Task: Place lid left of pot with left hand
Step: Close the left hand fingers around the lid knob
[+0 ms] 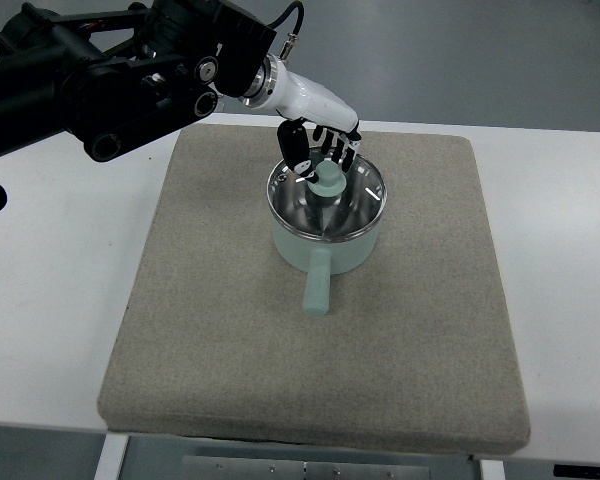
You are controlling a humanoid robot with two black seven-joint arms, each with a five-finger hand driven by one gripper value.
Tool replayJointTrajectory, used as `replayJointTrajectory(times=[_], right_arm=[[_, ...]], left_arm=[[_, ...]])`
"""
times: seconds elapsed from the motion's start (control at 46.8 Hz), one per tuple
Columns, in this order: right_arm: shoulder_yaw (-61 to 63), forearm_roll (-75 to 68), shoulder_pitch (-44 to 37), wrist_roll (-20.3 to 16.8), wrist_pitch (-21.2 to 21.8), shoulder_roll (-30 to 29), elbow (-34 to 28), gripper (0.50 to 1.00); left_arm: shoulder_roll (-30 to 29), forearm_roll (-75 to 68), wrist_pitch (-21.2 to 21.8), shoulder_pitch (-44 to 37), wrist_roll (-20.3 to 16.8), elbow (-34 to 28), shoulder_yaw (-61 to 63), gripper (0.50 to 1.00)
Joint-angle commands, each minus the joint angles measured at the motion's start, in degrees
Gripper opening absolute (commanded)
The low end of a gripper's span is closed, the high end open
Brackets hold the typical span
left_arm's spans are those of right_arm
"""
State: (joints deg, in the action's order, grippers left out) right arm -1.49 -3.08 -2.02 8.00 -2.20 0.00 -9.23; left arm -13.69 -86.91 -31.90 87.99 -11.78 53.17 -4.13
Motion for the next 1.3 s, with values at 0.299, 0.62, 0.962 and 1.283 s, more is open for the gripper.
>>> replayJointTrajectory(times=[0.299,0.62,0.962,1.283], right_arm=[[0.0,0.0,0.0,0.0,0.01,0.0,0.0,0.924],[0.0,0.0,0.0,0.0,0.01,0.0,0.0,0.924],[0.0,0.0,0.0,0.0,0.01,0.0,0.0,0.924],[0.0,0.0,0.0,0.0,0.01,0.0,0.0,0.924]], left_arm=[[-0.02,-2.3,0.09,-0.01,0.0,0.26,-0.08,0.5],[0.07,-2.48,0.09,0.08,0.0,0.53,-0.17,0.5],[0.07,-2.3,0.09,0.78,0.0,0.53,-0.26,0.5],[-0.37,-2.04,0.09,2.19,0.09,0.88,-1.14,0.5]])
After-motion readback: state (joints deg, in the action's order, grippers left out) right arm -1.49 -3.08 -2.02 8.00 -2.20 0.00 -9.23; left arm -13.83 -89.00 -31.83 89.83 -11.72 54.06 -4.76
